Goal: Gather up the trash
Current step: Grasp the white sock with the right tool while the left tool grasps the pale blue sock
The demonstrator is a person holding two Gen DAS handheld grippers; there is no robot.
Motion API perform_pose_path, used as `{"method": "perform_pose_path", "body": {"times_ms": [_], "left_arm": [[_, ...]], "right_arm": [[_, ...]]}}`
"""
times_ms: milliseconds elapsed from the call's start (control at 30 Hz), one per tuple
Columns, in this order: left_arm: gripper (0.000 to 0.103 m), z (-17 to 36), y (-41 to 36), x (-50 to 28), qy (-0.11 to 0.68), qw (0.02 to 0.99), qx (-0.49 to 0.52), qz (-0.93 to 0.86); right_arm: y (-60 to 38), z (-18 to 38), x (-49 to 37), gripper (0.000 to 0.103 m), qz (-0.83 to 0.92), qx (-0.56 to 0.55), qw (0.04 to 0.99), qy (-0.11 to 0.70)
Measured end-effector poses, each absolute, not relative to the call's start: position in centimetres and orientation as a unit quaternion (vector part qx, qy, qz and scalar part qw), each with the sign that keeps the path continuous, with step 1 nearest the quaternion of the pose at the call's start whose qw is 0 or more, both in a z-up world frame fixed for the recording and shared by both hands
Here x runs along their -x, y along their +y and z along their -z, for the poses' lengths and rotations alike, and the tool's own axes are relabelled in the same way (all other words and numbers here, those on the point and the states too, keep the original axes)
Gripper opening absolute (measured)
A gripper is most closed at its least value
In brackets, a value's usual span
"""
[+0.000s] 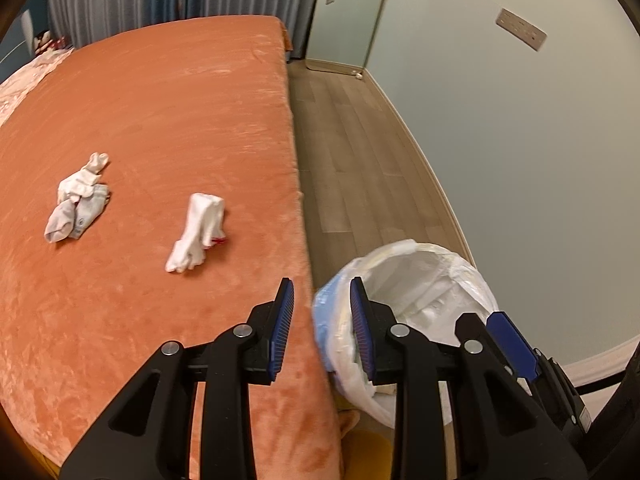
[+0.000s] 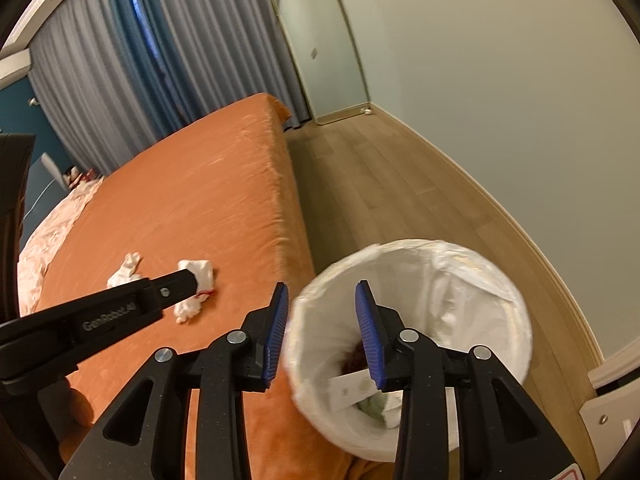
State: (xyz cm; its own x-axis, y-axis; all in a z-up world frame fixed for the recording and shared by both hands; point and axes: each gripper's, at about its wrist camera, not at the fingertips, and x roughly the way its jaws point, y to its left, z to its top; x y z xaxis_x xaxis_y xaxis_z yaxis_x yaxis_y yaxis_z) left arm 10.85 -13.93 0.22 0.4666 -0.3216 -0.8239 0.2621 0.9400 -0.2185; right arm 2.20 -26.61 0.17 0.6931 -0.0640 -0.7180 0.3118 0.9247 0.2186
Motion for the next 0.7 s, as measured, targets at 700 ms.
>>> {"method": "perform_pose_path", "body": {"times_ms": [700], "left_arm": [[0.032,2.6,0.2,-13.7,0.498,0.86,0.09,0.063]], "right_arm": [[-16.4,0.9,-6.9,0.041,0.028,-0.118,0.903,0.413]]}}
